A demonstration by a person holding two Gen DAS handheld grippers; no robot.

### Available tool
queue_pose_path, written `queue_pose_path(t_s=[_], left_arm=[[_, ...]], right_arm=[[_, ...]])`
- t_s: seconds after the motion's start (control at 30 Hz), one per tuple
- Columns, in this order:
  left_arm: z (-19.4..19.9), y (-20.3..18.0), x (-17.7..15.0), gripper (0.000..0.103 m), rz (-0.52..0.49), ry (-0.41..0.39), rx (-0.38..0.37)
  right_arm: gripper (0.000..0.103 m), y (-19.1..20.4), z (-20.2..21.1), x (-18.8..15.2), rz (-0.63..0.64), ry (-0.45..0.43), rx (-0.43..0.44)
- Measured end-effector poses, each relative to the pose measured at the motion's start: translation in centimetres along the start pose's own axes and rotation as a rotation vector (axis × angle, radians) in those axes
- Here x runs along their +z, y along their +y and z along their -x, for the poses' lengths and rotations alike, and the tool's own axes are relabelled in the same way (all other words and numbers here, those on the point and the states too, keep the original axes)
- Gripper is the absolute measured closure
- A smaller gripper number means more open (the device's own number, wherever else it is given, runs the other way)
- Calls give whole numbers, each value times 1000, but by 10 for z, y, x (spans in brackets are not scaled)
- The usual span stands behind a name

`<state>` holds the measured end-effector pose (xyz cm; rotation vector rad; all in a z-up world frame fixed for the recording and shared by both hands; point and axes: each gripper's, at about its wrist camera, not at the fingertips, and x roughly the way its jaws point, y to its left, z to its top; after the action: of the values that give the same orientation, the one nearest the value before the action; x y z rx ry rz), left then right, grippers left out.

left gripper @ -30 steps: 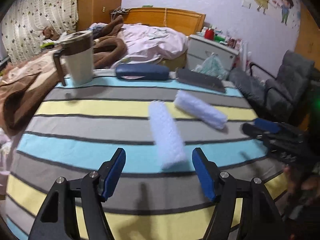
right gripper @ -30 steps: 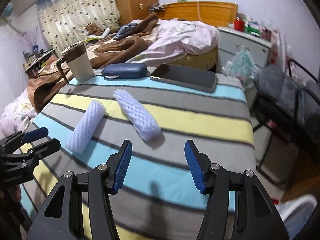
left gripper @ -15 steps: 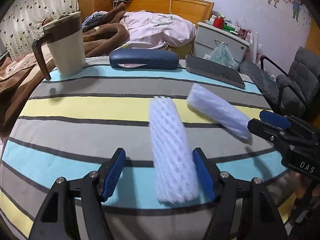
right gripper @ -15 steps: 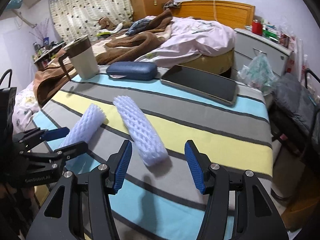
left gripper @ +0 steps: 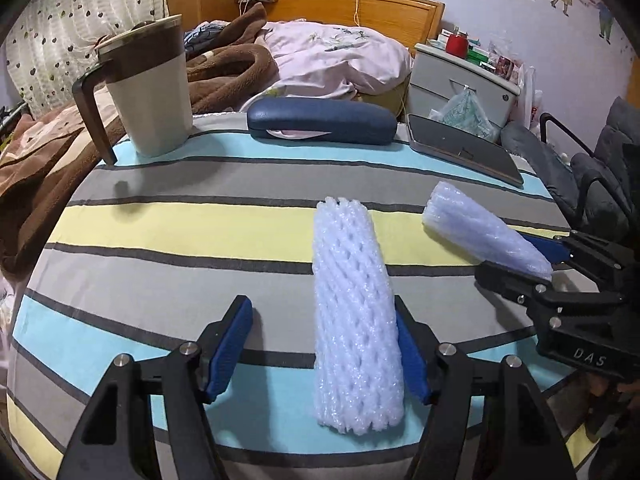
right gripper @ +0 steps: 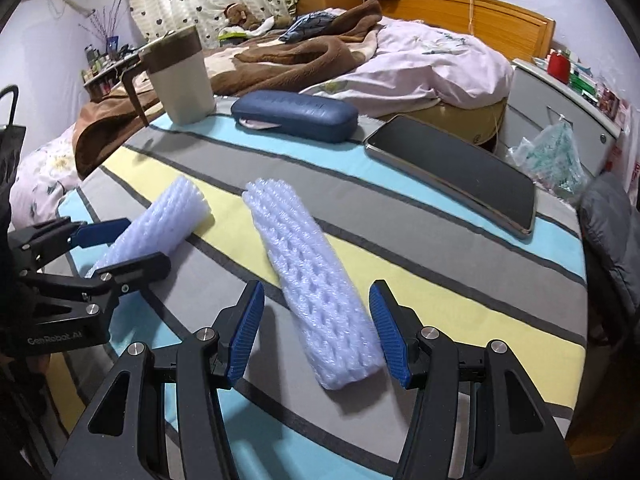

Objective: Collect trash
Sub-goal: 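Grasp one white foam sleeve with the left gripper while the right gripper grasps the other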

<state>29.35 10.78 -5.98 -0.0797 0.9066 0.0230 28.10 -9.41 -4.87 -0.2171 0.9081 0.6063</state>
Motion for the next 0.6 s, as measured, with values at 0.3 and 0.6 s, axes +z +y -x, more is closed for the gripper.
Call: queue_pose_path(t_s=[0.3,0.6], left_arm=[[1,-2,2,65,-13,-11,-21],[3,-6,0,75,-17,-11,-36]], right_arm=[[69,0,0,2,-1,-2,-12],[75,4,3,0,3,-4,-26]])
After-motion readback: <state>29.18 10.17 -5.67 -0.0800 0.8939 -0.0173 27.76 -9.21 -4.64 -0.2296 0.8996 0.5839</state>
